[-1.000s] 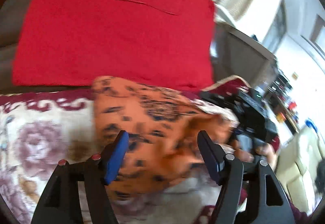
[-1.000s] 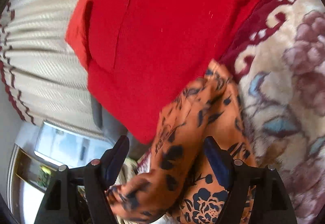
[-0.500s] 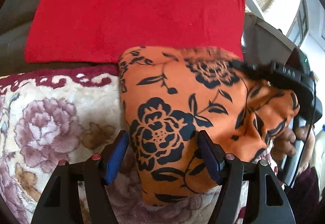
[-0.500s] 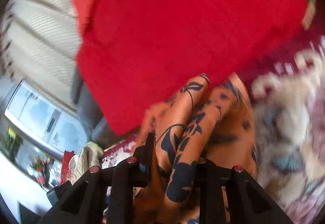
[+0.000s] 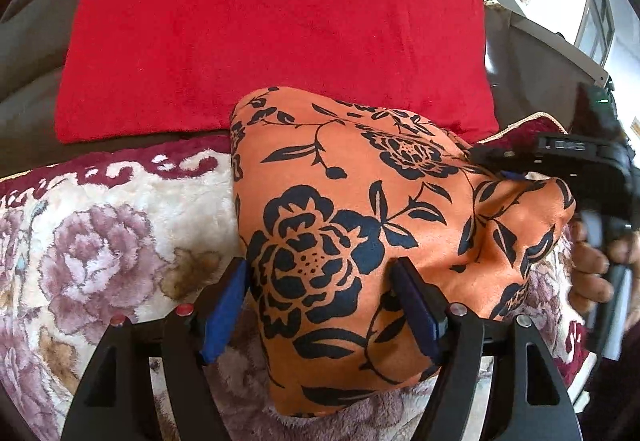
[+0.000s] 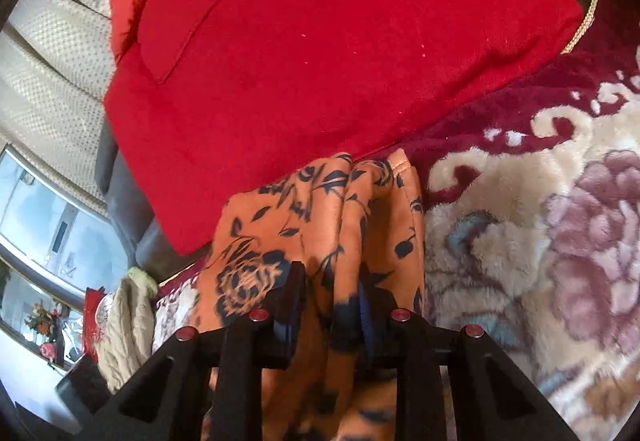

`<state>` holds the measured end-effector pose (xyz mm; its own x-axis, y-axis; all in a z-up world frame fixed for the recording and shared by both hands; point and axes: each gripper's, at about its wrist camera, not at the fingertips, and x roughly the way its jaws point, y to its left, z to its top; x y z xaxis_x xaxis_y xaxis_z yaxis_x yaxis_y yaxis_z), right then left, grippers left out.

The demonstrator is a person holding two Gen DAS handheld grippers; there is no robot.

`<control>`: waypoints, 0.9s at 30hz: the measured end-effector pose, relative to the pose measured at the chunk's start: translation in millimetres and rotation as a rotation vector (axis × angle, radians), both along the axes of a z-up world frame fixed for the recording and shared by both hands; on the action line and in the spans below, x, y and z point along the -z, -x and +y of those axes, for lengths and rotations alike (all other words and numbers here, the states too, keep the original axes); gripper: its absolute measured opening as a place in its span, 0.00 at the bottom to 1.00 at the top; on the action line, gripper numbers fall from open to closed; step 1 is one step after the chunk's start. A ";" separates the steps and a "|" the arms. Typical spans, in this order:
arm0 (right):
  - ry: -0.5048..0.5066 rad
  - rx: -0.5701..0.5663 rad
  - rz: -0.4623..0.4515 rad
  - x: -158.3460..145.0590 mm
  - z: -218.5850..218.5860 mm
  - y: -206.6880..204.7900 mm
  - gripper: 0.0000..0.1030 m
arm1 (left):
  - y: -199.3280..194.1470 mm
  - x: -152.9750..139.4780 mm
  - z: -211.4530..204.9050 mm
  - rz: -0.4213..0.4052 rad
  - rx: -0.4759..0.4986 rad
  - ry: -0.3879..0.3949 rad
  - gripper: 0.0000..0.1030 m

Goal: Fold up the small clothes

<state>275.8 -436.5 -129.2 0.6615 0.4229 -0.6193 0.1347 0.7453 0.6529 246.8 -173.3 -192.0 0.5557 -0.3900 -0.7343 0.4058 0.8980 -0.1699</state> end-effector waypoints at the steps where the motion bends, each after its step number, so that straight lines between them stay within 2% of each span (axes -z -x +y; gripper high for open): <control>1: 0.007 0.001 -0.004 -4.6 0.8 4.6 0.27 | 0.1 -0.2 0.1 -0.003 0.000 -0.004 0.72; 6: 0.073 -0.007 -0.081 -32.1 0.7 38.8 0.27 | 1.7 -0.8 1.0 -0.003 -0.010 -0.012 0.72; 9: 0.119 -0.033 -0.172 -56.1 11.8 56.9 0.27 | 4.0 -1.0 0.9 -0.007 -0.017 -0.020 0.73; 11: 0.115 -0.055 -0.230 -69.0 20.9 67.4 0.27 | 5.4 -1.5 0.9 -0.009 -0.021 -0.025 0.73; 13: 0.123 -0.088 -0.240 -73.9 29.4 71.8 0.27 | 6.1 -1.2 0.9 -0.011 -0.024 -0.028 0.73; 16: 0.174 -0.113 -0.163 -56.4 48.0 61.5 0.27 | 7.0 0.2 2.1 -0.010 -0.023 -0.031 0.73; 18: 0.197 -0.108 0.002 -24.6 47.8 49.8 0.27 | 5.7 2.2 2.4 0.001 -0.017 -0.031 0.76; 20: 0.152 -0.100 0.108 5.3 41.7 45.3 0.26 | 4.4 3.8 1.6 0.008 -0.011 -0.033 0.76; 22: 0.123 -0.088 0.097 8.1 38.2 47.8 0.26 | 1.7 2.2 3.9 0.017 -0.008 -0.016 0.76; 27: 0.179 -0.105 0.108 -8.0 45.2 48.6 0.26 | -11.8 -10.7 22.4 0.035 -0.043 0.073 0.76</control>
